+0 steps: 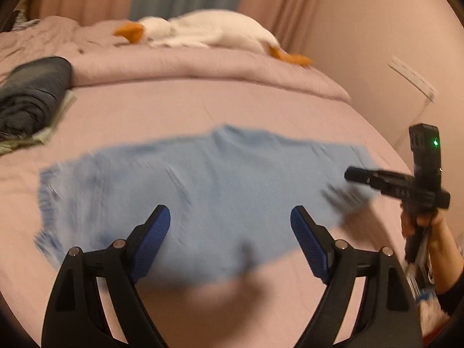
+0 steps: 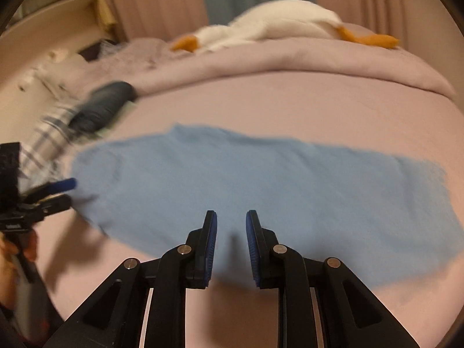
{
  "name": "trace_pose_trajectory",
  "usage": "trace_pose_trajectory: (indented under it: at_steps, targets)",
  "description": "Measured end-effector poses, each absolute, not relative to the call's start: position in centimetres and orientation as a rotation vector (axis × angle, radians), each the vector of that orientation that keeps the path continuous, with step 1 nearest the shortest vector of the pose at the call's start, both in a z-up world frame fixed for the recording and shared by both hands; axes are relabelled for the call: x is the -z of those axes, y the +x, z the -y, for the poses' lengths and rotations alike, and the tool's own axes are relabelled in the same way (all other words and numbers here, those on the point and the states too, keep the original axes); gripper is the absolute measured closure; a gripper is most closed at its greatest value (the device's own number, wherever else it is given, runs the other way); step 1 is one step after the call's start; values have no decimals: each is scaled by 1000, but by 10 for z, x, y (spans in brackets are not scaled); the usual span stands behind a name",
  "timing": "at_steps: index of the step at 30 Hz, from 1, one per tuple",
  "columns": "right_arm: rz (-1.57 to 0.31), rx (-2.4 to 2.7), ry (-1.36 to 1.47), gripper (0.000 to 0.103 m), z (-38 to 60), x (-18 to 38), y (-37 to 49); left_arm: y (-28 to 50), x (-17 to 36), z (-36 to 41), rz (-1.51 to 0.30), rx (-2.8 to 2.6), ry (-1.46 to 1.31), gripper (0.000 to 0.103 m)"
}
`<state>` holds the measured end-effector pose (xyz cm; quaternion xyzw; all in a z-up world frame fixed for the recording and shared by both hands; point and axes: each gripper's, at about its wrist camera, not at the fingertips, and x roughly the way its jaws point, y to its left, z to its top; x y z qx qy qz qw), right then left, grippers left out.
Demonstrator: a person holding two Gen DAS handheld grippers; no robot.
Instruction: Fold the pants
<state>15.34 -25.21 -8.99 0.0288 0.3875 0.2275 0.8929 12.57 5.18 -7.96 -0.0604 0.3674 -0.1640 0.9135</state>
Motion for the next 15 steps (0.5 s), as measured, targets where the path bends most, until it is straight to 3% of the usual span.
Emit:
trace_pose_trajectory:
  at_steps: [4,5,6,7,12,15]
  targets:
    - [-813,-530,49,81,199,96,207,160,107,-69,-837,178,-110,22]
    - [-825,-537,52,81,189,98,218,166,116,-72,-865,133,-87,26]
    - [-836,-547,57,81,184,101,224,174,130,-78,-912,98,-76,39]
    - [-854,-551,74,81,171,105,241,175,137,-83,-931,100,-86,43]
    - [-989,-463,40,81,139,132,285,172,139,-83,-904,141,-63,42]
    - [-984,-430,82,90,141,133,295,171,140,-78,-901,139,-51,40]
